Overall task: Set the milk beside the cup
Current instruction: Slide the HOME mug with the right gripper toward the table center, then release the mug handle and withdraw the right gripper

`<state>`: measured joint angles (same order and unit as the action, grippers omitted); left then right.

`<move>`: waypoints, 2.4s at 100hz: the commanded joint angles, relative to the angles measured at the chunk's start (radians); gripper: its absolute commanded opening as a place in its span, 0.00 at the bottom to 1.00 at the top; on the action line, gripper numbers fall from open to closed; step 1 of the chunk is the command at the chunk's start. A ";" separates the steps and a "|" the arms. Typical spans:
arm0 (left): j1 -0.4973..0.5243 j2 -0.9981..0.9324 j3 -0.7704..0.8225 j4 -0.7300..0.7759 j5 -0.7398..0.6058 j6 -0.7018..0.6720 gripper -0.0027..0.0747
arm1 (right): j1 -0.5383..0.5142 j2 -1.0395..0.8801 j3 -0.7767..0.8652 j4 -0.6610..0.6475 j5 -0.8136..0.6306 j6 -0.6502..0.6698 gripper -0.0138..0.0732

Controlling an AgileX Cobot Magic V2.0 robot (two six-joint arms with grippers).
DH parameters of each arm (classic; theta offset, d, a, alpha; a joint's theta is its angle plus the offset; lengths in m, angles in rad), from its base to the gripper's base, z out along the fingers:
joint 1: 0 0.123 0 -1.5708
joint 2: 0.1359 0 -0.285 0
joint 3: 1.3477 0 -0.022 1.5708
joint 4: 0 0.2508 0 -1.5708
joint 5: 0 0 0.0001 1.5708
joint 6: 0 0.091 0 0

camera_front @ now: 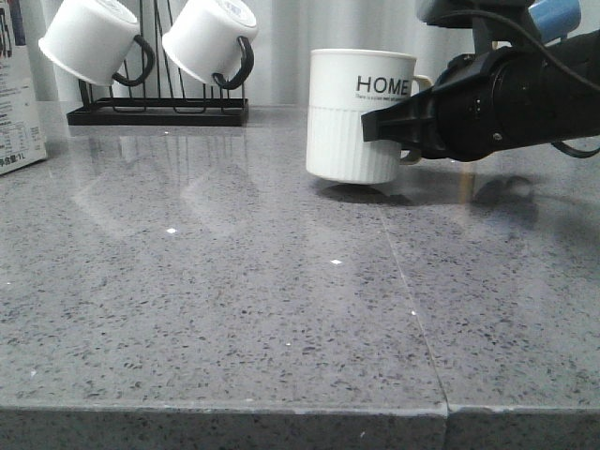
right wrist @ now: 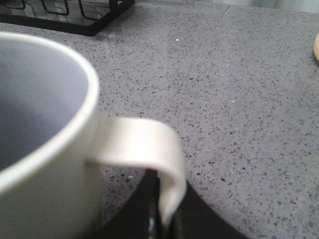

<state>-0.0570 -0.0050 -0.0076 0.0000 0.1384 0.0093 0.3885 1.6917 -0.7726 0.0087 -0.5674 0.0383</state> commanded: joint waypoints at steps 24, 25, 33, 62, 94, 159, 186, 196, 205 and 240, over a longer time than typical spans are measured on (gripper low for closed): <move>-0.007 -0.031 0.061 0.000 -0.078 -0.009 0.01 | 0.003 -0.040 -0.031 -0.041 -0.098 -0.005 0.10; -0.007 -0.031 0.061 0.000 -0.078 -0.009 0.01 | 0.003 -0.040 -0.031 -0.041 -0.098 -0.005 0.10; -0.007 -0.031 0.061 0.000 -0.078 -0.009 0.01 | 0.003 -0.040 -0.031 -0.041 -0.098 -0.005 0.14; -0.007 -0.031 0.061 0.000 -0.078 -0.009 0.01 | 0.003 -0.040 -0.031 -0.041 -0.082 -0.005 0.39; -0.007 -0.031 0.061 0.000 -0.078 -0.009 0.01 | 0.003 -0.082 -0.012 -0.040 -0.068 -0.005 0.39; -0.007 -0.031 0.061 0.000 -0.078 -0.009 0.01 | 0.003 -0.305 0.156 -0.040 0.001 -0.005 0.39; -0.007 -0.031 0.061 0.000 -0.078 -0.009 0.01 | 0.003 -0.548 0.283 -0.040 0.182 -0.005 0.17; -0.007 -0.031 0.061 0.000 -0.078 -0.009 0.01 | 0.003 -0.671 0.310 -0.040 0.286 -0.005 0.11; -0.007 -0.031 0.061 0.000 -0.078 -0.009 0.01 | 0.003 -0.774 0.329 -0.040 0.375 -0.005 0.09; -0.007 -0.031 0.061 0.018 -0.078 -0.009 0.01 | 0.003 -1.215 0.355 -0.040 0.777 -0.005 0.09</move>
<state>-0.0570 -0.0050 -0.0076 0.0000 0.1384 0.0093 0.3885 0.5555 -0.3925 -0.0265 0.1776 0.0383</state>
